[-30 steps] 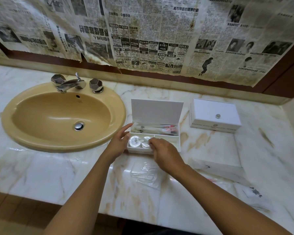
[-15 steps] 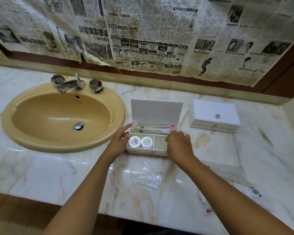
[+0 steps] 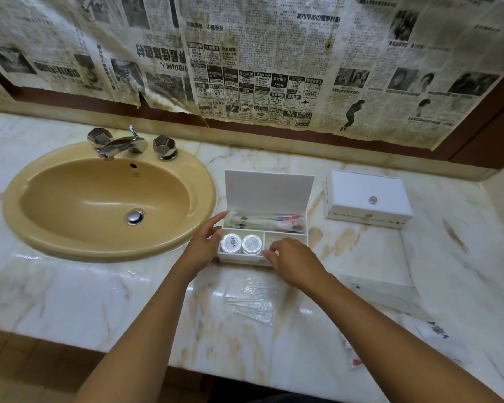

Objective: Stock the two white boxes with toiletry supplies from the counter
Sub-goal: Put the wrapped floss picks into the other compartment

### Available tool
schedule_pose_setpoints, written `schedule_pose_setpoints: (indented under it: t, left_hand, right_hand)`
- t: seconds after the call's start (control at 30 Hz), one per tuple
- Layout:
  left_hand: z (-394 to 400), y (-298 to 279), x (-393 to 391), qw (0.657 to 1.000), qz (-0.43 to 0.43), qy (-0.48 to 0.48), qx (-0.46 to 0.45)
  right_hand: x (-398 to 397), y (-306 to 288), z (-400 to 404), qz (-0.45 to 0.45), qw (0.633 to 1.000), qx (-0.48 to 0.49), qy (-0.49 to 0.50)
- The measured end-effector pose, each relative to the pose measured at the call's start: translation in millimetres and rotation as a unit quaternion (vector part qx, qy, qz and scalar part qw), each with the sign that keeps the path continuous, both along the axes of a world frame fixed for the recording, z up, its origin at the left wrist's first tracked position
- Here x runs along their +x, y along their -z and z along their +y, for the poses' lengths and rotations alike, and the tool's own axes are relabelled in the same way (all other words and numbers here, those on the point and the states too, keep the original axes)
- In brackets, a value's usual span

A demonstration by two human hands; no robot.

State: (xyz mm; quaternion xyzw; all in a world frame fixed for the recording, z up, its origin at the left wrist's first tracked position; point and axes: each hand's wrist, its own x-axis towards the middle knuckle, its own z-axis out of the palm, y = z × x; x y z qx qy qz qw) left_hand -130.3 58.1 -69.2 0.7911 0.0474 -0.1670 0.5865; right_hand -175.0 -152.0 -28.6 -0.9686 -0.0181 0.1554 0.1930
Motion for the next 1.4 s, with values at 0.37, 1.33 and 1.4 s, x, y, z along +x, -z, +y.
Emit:
schedule_pose_setpoints:
  t: [0.37,1.33,1.4]
  left_hand:
    - [1,6,2,1.0,-0.01,0.007,-0.004]
    - [-4,-5,-3,1.0,0.0,-0.008,-0.013]
    - [-4,-5,-3,1.0,0.009,-0.014,-0.026]
  right_hand:
    - [-20,18,19,-0.226,0.962,0.021,-0.149]
    - [-34,28,23,-0.028,0.984,-0.05,-0.171]
    - [-33,25,24,-0.039,0.987,-0.025,-0.153]
